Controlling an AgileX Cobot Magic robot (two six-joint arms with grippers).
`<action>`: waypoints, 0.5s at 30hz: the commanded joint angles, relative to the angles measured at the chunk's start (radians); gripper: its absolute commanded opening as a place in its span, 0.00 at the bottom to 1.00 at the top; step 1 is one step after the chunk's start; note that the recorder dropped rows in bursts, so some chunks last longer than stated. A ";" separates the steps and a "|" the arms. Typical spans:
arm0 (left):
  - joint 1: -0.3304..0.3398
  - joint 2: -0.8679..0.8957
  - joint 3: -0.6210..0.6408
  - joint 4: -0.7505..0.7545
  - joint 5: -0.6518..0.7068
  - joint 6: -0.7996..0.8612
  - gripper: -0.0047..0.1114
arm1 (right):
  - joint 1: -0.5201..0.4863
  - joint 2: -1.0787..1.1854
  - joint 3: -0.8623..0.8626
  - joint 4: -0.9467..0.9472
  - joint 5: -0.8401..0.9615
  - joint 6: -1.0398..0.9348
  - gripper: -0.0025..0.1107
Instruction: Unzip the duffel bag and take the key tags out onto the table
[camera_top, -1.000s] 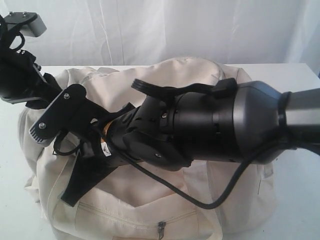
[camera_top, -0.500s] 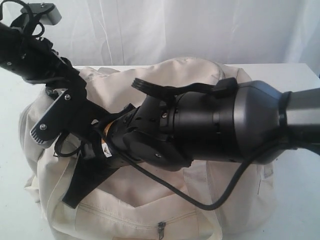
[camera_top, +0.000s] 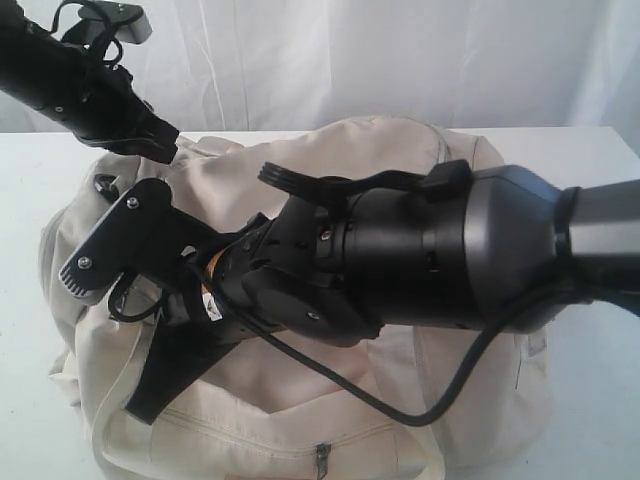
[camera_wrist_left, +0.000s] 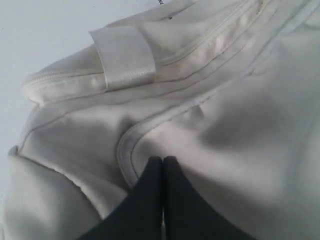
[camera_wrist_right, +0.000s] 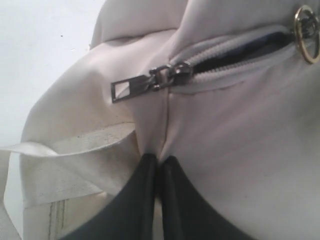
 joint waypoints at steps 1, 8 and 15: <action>0.000 -0.062 -0.006 0.050 0.124 -0.018 0.04 | 0.005 -0.001 0.004 0.010 0.035 -0.009 0.02; 0.000 -0.218 -0.001 0.140 0.283 -0.155 0.04 | 0.005 -0.007 0.004 0.027 0.030 0.037 0.10; 0.000 -0.427 0.183 0.160 0.321 -0.212 0.04 | 0.005 -0.079 0.004 0.047 0.034 0.064 0.52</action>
